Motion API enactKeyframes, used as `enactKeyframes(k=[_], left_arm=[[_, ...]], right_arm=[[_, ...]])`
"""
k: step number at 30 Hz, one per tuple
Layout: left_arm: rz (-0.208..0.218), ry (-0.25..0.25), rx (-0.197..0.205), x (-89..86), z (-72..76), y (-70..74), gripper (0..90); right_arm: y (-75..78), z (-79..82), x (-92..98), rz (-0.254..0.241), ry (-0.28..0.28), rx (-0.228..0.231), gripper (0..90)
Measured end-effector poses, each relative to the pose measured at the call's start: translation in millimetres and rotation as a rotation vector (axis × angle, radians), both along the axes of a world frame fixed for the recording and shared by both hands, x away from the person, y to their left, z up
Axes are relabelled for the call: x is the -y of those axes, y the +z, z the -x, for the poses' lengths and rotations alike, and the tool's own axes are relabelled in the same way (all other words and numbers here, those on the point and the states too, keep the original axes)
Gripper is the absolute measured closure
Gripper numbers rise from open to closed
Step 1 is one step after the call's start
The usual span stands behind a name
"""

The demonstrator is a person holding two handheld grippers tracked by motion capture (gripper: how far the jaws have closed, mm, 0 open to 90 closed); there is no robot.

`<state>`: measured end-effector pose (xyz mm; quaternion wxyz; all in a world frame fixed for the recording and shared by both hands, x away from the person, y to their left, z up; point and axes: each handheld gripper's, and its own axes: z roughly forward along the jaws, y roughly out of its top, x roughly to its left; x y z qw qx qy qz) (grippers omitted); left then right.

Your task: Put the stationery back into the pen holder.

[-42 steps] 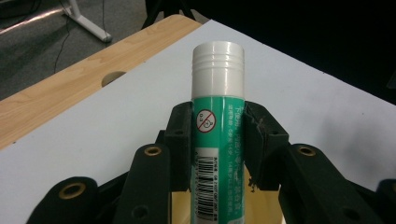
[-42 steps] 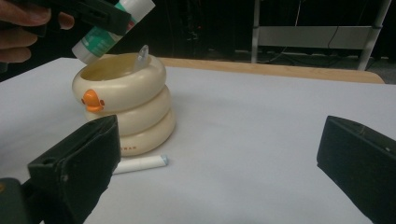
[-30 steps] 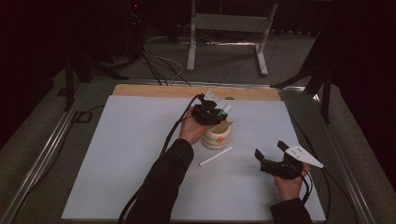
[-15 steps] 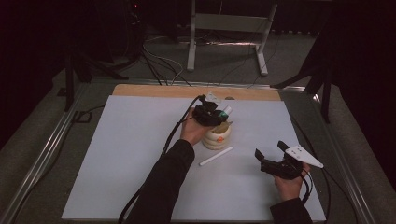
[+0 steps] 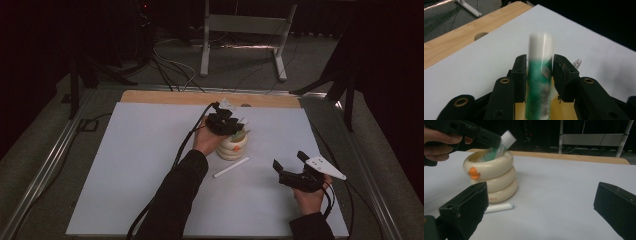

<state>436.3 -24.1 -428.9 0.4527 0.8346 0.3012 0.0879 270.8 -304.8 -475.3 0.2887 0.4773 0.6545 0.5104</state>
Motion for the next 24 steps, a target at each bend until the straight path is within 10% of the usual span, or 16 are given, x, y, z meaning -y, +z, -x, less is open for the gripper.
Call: enactKeyframes(k=[6, 24], left_arm=[[-0.005, 0.004, -0.008, -4.6, 0.8, 0.2, 67.0], [-0.057, 0.053, 0.017, -12.5, 8.7, 11.8, 14.6]], right_arm=[[0.3, 0.5, 0.0, -0.001, 0.0, 0.0, 0.0], [0.1, 0.5, 0.3, 0.001, -0.002, -0.001, 0.0]])
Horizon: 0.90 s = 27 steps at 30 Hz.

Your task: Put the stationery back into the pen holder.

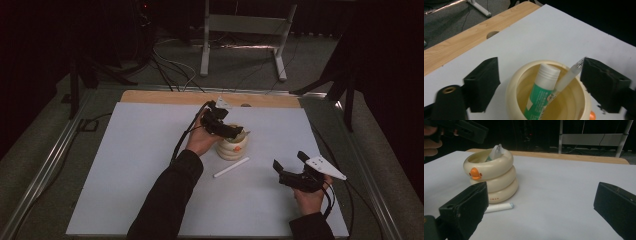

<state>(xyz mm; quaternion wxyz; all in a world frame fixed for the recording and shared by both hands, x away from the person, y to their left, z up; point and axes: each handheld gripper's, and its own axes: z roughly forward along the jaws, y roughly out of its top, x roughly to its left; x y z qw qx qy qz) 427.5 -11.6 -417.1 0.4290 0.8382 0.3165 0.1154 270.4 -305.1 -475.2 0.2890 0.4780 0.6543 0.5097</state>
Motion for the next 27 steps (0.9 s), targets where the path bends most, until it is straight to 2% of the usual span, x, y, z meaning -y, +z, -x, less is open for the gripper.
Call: enactKeyframes(k=[4, 8, 14, 27], left_arm=[[-0.017, 0.003, 0.008, -1.6, 2.8, 0.3, 6.4], [-0.019, 0.008, -0.016, -7.4, 2.7, -2.7, 1.1], [-0.019, 0.011, -0.022, -14.1, 5.7, -2.1, 0.2], [-0.083, 0.008, -0.038, -14.1, 21.8, -5.5, 0.3]], right_arm=[[-0.1, -0.2, 0.4, 0.001, -0.002, 0.0, 0.0], [-0.1, -0.1, 0.3, 0.002, -0.002, 0.0, 0.0], [-0.4, -0.3, 0.1, 0.002, -0.002, -0.003, 0.0], [-0.4, -0.2, 0.3, 0.002, -0.002, -0.003, 0.0]])
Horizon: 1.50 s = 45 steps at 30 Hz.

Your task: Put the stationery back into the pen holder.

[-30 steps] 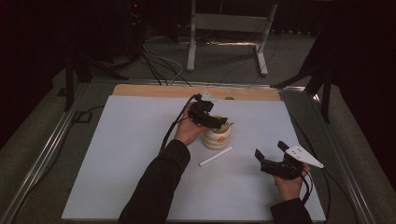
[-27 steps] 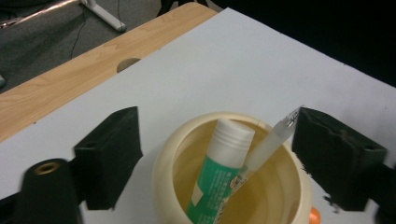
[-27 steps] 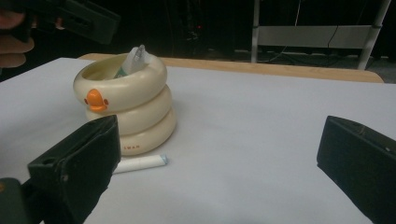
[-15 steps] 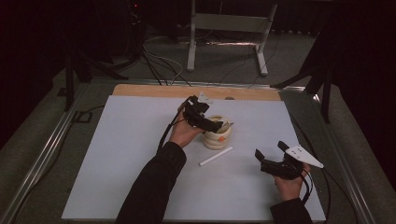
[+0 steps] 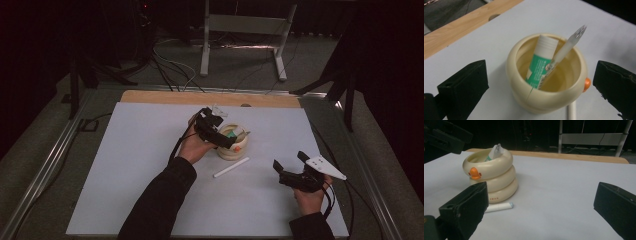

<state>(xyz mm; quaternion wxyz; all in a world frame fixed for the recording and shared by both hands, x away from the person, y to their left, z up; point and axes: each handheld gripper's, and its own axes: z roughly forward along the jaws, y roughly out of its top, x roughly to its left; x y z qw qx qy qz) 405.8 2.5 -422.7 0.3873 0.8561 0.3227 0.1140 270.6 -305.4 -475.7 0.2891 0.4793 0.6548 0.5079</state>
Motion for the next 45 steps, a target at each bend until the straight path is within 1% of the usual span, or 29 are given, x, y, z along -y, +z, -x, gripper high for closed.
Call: enactKeyframes(k=[2, 9, 15, 18, 24, 45], left_arm=[[-0.017, -0.001, 0.002, -0.5, 2.1, -1.7, 0.3], [-0.038, -0.006, -0.019, -4.8, 7.1, -8.5, 0.3], [-0.045, -0.005, -0.027, -6.1, 12.7, -13.5, 0.3], [-0.044, -0.009, -0.039, -5.7, 15.7, -17.2, 0.4], [-0.056, -0.018, -0.053, -5.6, 19.3, -21.6, 0.8], [-0.091, -0.021, -0.069, -7.7, 29.9, -32.6, 1.5]], right_arm=[[0.0, 0.0, -0.1, -0.001, 0.0, -0.001, 0.0], [-0.1, 0.0, -0.2, 0.0, 0.0, -0.001, 0.0], [0.0, 0.1, 0.0, -0.001, -0.001, -0.001, 0.0], [0.0, 0.2, -0.2, -0.001, -0.001, -0.001, 0.0], [0.0, 0.2, 0.3, -0.001, -0.003, 0.0, 0.0], [0.0, 0.2, 0.3, -0.001, -0.003, 0.0, 0.0]])
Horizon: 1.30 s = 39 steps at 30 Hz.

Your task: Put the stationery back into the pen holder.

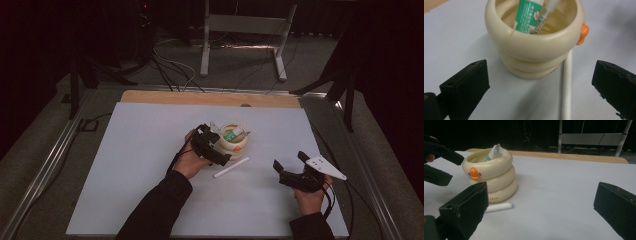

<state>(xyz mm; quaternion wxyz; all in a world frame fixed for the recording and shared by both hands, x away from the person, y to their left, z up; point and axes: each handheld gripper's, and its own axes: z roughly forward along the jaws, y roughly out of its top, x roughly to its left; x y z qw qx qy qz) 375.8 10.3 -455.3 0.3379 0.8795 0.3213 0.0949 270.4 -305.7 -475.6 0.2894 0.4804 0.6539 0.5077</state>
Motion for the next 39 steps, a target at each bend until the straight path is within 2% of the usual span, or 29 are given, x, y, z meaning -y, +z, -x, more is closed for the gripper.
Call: enactKeyframes(k=[11, 17, 21, 26, 29, 39], left_arm=[[-0.008, -0.006, -0.016, -1.0, 4.3, -7.5, 5.1], [-0.019, -0.041, -0.039, 5.4, 11.5, -14.8, 6.7], [-0.044, -0.057, -0.045, 9.7, 14.8, -17.7, 8.0], [-0.049, -0.062, -0.053, 12.9, 16.9, -20.3, 15.4], [-0.05, -0.067, -0.057, 14.3, 17.9, -21.6, 16.8], [-0.053, -0.107, -0.065, 20.0, 20.4, -27.3, 32.6]], right_arm=[[-0.1, 0.0, -0.5, 0.001, 0.001, -0.001, 0.0], [-0.1, 0.0, -0.4, 0.0, 0.001, -0.001, 0.0], [-0.1, 0.0, -0.4, 0.0, 0.001, -0.001, 0.0], [-0.1, 0.0, -0.4, 0.001, 0.002, -0.001, 0.1], [-0.2, -0.1, -0.5, 0.002, 0.003, -0.001, 0.0], [-0.3, -0.2, -0.6, 0.002, 0.002, -0.001, 0.0]])
